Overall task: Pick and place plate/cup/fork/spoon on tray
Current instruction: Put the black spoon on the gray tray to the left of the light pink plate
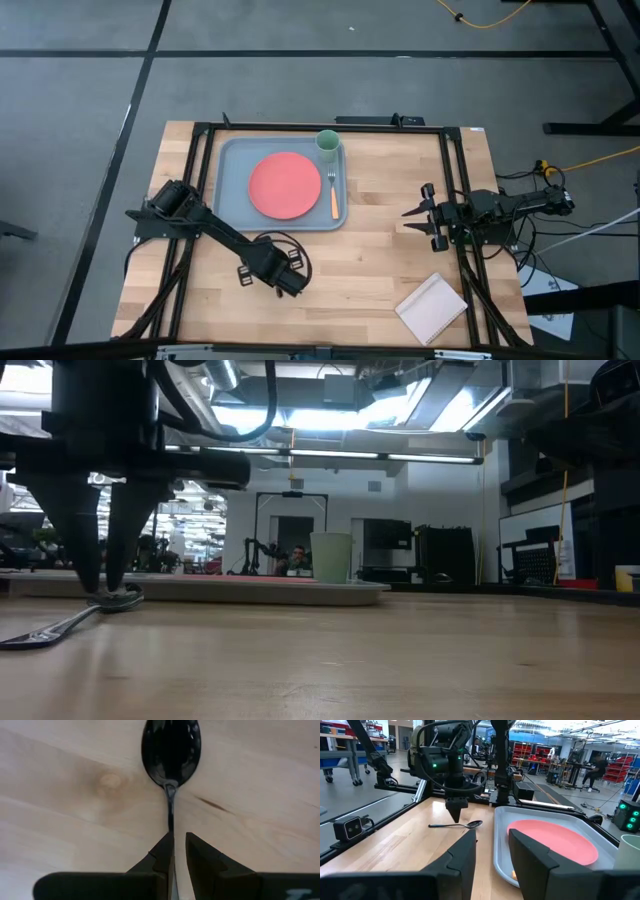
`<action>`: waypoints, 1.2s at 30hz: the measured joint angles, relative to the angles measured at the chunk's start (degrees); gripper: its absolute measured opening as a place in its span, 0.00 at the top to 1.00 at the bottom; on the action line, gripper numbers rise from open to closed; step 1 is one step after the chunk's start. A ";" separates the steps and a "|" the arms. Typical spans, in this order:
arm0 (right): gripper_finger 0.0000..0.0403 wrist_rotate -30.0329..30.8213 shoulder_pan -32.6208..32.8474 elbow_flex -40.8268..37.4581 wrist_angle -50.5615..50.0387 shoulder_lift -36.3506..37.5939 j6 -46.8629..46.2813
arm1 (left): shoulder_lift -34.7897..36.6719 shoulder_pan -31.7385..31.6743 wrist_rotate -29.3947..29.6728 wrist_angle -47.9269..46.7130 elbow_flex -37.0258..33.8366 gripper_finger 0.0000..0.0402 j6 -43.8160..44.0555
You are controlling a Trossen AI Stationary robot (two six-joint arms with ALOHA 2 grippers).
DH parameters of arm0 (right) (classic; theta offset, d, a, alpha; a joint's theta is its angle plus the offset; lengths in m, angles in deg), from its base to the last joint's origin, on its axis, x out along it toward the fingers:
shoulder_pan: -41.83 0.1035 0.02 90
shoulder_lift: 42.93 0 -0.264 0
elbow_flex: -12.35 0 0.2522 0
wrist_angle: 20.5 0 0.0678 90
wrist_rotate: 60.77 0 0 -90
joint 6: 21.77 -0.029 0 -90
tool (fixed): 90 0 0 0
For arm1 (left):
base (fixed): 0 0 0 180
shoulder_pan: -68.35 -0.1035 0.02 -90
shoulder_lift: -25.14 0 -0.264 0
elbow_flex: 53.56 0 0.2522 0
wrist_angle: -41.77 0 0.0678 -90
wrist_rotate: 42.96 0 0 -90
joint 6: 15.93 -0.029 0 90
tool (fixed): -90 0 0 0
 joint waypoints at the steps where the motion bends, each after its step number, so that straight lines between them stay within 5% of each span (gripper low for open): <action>1: 0.70 0.00 0.00 0.00 0.00 0.00 0.00 | 0.00 0.00 0.00 -0.12 0.00 0.90 0.02; 36: 0.70 0.00 0.00 0.00 0.00 0.00 -0.02 | -4.29 0.07 -1.92 -0.09 0.22 0.92 -3.90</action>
